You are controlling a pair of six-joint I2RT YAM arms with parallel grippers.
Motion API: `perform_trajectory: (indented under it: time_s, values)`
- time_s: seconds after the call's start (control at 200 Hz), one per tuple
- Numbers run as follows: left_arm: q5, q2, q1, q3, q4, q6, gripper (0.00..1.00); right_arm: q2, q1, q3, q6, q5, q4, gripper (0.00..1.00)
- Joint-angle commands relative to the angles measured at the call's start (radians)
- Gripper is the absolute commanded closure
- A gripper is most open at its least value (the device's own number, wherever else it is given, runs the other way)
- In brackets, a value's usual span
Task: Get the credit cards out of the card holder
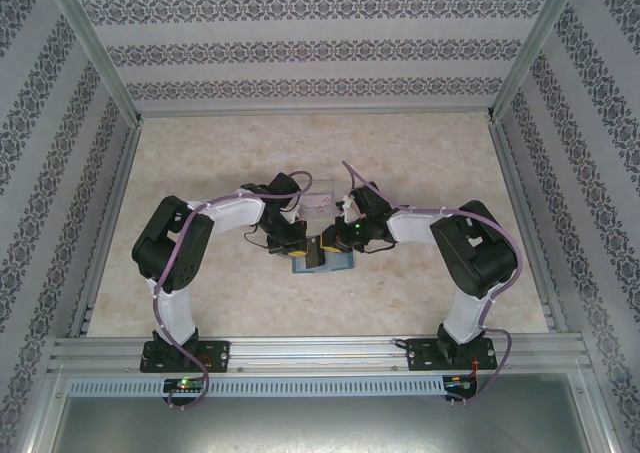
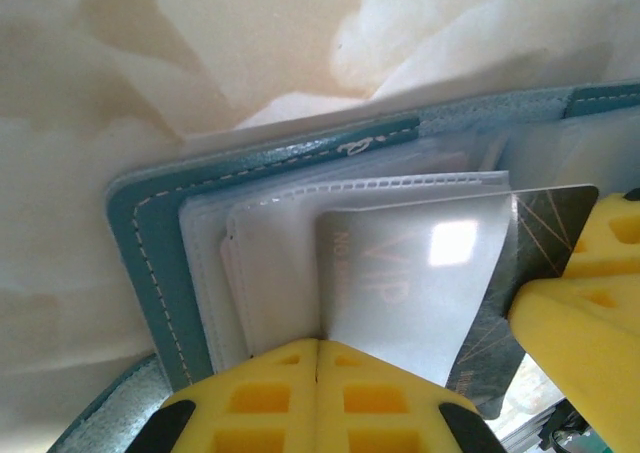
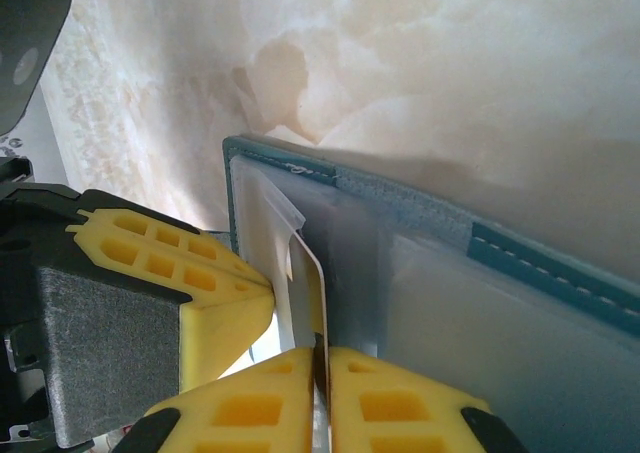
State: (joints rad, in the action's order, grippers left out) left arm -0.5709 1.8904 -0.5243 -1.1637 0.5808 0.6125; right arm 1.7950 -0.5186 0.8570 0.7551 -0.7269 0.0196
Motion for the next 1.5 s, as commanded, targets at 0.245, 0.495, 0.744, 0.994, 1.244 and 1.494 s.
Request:
perform_trajectory:
  time_s: [0.245, 0.495, 0.744, 0.994, 1.244, 1.494]
  values:
    - [0.066, 0.045, -0.011, 0.012, 0.09, -0.013, 1.0, -0.05, 0.008, 0.006, -0.07, 0.083, -0.122, 0.92]
    - [0.068, 0.044, -0.012, 0.001, 0.096, -0.014, 0.99, -0.087, 0.009, 0.043, -0.131, 0.162, -0.256, 0.94]
    - [0.072, 0.039, -0.013, -0.017, 0.111, -0.026, 0.98, -0.118, 0.007, 0.088, -0.182, 0.253, -0.39, 0.94]
    - [0.08, 0.01, -0.012, -0.041, 0.109, -0.027, 0.96, -0.133, -0.001, 0.106, -0.193, 0.267, -0.427, 0.94]
    - [0.088, -0.021, -0.012, -0.073, 0.113, -0.027, 0.96, -0.152, -0.014, 0.125, -0.192, 0.271, -0.445, 0.94]
    - [0.112, -0.071, -0.01, -0.067, 0.078, -0.012, 0.93, -0.201, -0.017, 0.135, -0.187, 0.267, -0.45, 0.95]
